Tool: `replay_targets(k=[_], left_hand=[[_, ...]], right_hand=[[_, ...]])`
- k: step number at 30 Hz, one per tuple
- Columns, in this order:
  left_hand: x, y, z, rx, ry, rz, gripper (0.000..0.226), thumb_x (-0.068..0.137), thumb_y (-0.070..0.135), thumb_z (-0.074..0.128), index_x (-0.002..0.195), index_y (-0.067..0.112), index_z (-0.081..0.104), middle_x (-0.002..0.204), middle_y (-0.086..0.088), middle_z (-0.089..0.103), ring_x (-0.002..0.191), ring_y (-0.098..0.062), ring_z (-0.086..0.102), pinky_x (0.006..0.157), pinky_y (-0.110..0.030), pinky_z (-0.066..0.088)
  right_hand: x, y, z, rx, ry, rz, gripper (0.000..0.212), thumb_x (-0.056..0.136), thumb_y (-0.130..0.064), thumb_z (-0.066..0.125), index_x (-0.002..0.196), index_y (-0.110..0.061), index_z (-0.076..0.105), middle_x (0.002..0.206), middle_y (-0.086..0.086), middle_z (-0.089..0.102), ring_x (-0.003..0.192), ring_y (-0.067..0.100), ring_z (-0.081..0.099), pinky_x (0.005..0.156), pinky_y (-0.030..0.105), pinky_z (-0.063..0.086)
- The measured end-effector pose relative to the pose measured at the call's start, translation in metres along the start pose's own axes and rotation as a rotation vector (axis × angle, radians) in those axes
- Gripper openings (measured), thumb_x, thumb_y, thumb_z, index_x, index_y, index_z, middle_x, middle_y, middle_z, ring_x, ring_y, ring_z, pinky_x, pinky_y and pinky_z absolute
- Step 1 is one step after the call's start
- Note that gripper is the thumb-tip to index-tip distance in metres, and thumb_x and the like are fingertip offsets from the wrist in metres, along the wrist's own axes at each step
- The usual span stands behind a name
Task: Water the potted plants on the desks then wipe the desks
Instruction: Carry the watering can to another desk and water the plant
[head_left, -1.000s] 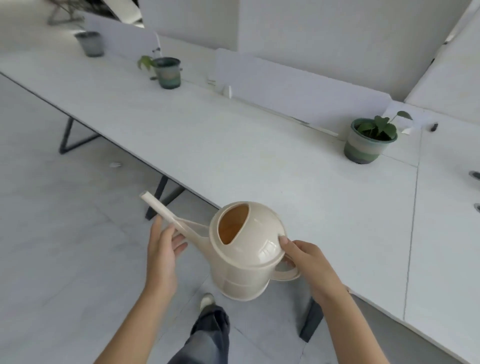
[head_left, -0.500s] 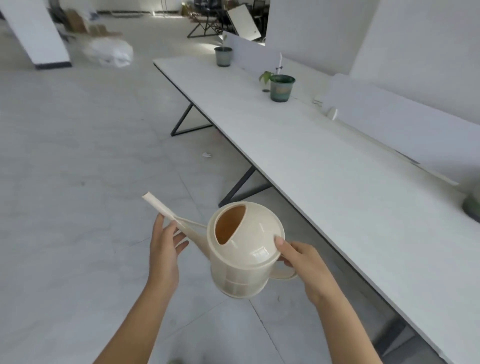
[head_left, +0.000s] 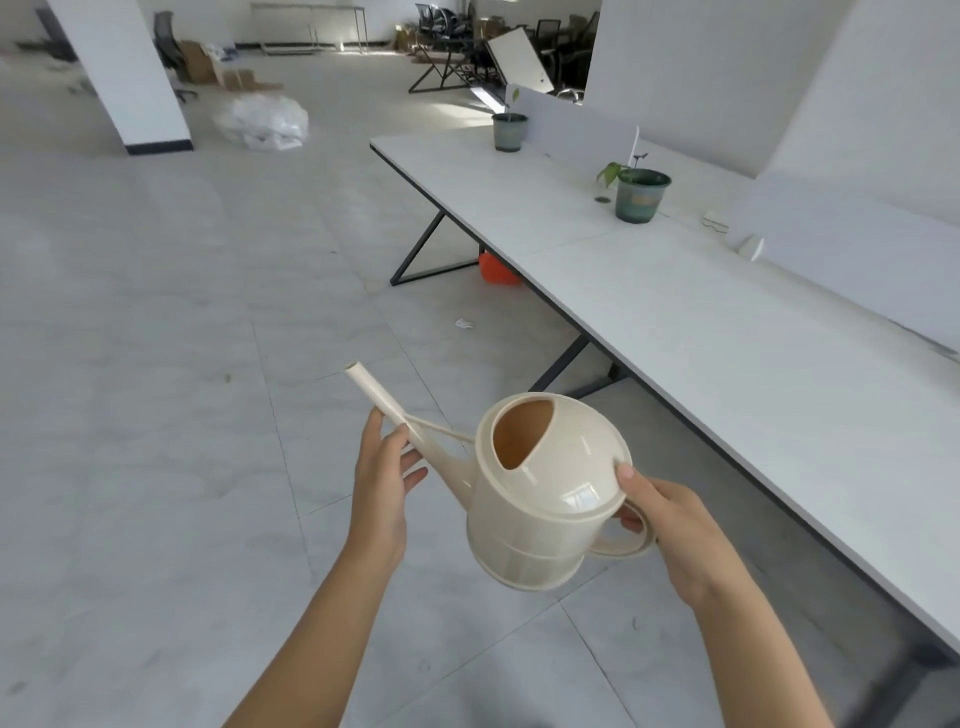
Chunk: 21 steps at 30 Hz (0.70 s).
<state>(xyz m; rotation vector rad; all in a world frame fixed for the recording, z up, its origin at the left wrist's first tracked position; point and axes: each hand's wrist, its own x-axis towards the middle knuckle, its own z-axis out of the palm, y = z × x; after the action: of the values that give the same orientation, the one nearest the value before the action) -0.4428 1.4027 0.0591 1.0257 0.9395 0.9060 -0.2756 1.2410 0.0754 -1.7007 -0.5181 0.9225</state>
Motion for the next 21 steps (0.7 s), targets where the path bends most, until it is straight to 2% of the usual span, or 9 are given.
replay_targets(k=[6, 11, 13, 16, 18, 21], left_hand=[[0.035, -0.001, -0.009, -0.032, -0.008, -0.053, 0.048, 0.095, 0.025, 0.043, 0.143, 0.027, 0.032, 0.135, -0.010, 0.051, 0.118, -0.028, 0.053, 0.099, -0.042, 0.043], [0.081, 0.004, 0.003, -0.031, -0.020, -0.055, 0.047, 0.096, 0.024, 0.042, 0.142, 0.028, 0.033, 0.135, -0.008, 0.052, 0.117, -0.026, 0.054, 0.091, -0.035, 0.044], [0.104, 0.008, 0.011, -0.031, -0.013, -0.052, 0.048, 0.096, 0.024, 0.042, 0.143, 0.028, 0.031, 0.136, -0.008, 0.051, 0.119, -0.027, 0.053, 0.094, -0.038, 0.044], [0.143, 0.011, 0.026, -0.021, -0.008, -0.045, 0.049, 0.096, 0.024, 0.043, 0.143, 0.028, 0.030, 0.136, -0.008, 0.050, 0.119, -0.028, 0.053, 0.101, -0.042, 0.042], [0.171, 0.016, 0.037, -0.009, -0.009, -0.034, 0.050, 0.096, 0.024, 0.043, 0.143, 0.028, 0.029, 0.136, -0.007, 0.051, 0.118, -0.027, 0.054, 0.102, -0.044, 0.042], [0.214, 0.024, 0.052, 0.003, 0.001, -0.030, 0.049, 0.096, 0.024, 0.044, 0.143, 0.029, 0.030, 0.134, -0.007, 0.052, 0.116, -0.027, 0.054, 0.102, -0.044, 0.042]], right_hand=[[0.022, -0.007, 0.023, 0.003, 0.048, 0.011, 0.045, 0.070, -0.049, 0.054, 0.082, -0.009, 0.072, 0.079, -0.001, 0.073, 0.081, 0.014, 0.064, 0.079, 0.028, 0.045], [0.066, -0.025, 0.028, 0.021, 0.060, 0.010, 0.042, 0.068, -0.050, 0.056, 0.076, -0.011, 0.071, 0.074, -0.004, 0.071, 0.077, 0.013, 0.063, 0.073, 0.026, 0.044], [0.090, -0.032, 0.028, 0.028, 0.051, -0.005, 0.045, 0.064, -0.054, 0.068, 0.077, -0.011, 0.072, 0.069, -0.006, 0.073, 0.076, 0.012, 0.064, 0.072, 0.025, 0.044], [0.133, -0.042, 0.027, 0.034, 0.061, -0.015, 0.055, 0.055, -0.061, 0.068, 0.078, -0.010, 0.072, 0.068, -0.006, 0.074, 0.071, 0.007, 0.066, 0.074, 0.025, 0.045], [0.165, -0.050, 0.027, 0.060, 0.057, -0.023, 0.052, 0.061, -0.055, 0.070, 0.081, -0.007, 0.072, 0.075, -0.001, 0.074, 0.078, 0.012, 0.065, 0.078, 0.028, 0.045], [0.212, -0.062, 0.029, 0.085, 0.048, -0.009, 0.044, 0.076, -0.045, 0.056, 0.084, -0.005, 0.071, 0.083, 0.005, 0.072, 0.081, 0.016, 0.063, 0.081, 0.030, 0.042]])
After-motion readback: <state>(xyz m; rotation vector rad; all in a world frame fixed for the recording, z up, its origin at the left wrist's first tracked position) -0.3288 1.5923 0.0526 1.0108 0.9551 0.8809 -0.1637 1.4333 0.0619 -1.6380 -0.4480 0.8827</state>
